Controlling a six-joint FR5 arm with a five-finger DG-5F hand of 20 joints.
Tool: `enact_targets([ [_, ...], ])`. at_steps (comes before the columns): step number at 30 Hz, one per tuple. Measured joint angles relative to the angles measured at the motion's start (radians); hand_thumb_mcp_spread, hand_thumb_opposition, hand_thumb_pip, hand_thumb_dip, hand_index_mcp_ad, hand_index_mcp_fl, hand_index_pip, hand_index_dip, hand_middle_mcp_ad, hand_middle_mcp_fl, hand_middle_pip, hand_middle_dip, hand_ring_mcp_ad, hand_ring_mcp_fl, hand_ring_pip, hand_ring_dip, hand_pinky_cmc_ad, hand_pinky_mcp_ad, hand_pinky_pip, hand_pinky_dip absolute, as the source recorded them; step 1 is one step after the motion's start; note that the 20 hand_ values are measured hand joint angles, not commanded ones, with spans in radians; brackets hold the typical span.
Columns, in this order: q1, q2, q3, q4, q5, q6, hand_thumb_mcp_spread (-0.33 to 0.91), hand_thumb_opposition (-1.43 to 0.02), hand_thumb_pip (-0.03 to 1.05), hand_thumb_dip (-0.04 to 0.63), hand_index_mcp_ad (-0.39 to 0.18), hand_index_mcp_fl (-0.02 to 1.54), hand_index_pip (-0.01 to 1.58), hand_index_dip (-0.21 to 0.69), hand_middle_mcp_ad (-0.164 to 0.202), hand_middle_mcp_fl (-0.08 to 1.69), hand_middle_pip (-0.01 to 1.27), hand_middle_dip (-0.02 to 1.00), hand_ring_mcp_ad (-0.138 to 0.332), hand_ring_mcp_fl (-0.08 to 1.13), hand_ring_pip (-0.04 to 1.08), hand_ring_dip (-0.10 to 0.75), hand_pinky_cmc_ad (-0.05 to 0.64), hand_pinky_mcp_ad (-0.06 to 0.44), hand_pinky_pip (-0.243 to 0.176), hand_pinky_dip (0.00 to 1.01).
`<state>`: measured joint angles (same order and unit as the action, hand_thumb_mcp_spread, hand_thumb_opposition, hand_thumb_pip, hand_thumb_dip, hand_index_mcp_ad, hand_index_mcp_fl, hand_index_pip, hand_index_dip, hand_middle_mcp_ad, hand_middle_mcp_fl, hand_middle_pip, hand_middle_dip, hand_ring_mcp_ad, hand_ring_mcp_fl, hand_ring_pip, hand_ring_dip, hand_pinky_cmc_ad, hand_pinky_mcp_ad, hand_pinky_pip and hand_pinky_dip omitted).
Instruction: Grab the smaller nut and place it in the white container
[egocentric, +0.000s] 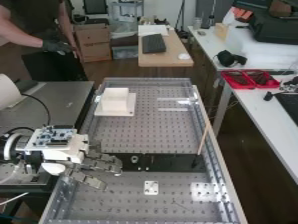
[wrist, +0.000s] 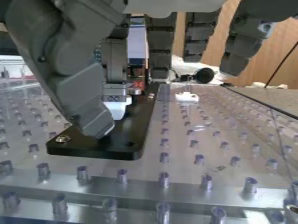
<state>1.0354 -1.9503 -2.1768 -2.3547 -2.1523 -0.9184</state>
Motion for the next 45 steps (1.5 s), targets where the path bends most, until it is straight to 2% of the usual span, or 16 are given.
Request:
enact_targets([
  [13,0.0,0.0,0.006,-0.008,-0.002,-0.002,0.39,-0.87,0.77,0.22,-0.218,0.16,1.54,0.113,0.075,0.16,0.13,0.23,0.147,0.0,0.1,0.091,0.361,0.309,-0.042,0.18],
  [29,0.003,-0.008,0.011,-0.015,0.001,-0.012,0.38,-0.86,0.77,0.22,-0.216,0.16,1.54,0.113,0.075,0.17,0.13,0.24,0.147,0.0,0.1,0.091,0.361,0.314,-0.042,0.18],
  [32,0.003,-0.007,0.011,-0.015,0.001,-0.013,0.38,-0.86,0.77,0.22,-0.216,0.17,1.54,0.11,0.075,0.17,0.13,0.24,0.145,0.0,0.1,0.091,0.361,0.293,-0.042,0.18],
  [45,0.006,-0.006,0.015,-0.014,-0.001,-0.007,0.38,-0.87,0.74,0.222,-0.209,0.23,1.53,0.101,0.075,0.19,0.13,0.24,0.147,0.0,0.1,0.091,0.365,0.295,-0.042,0.18],
])
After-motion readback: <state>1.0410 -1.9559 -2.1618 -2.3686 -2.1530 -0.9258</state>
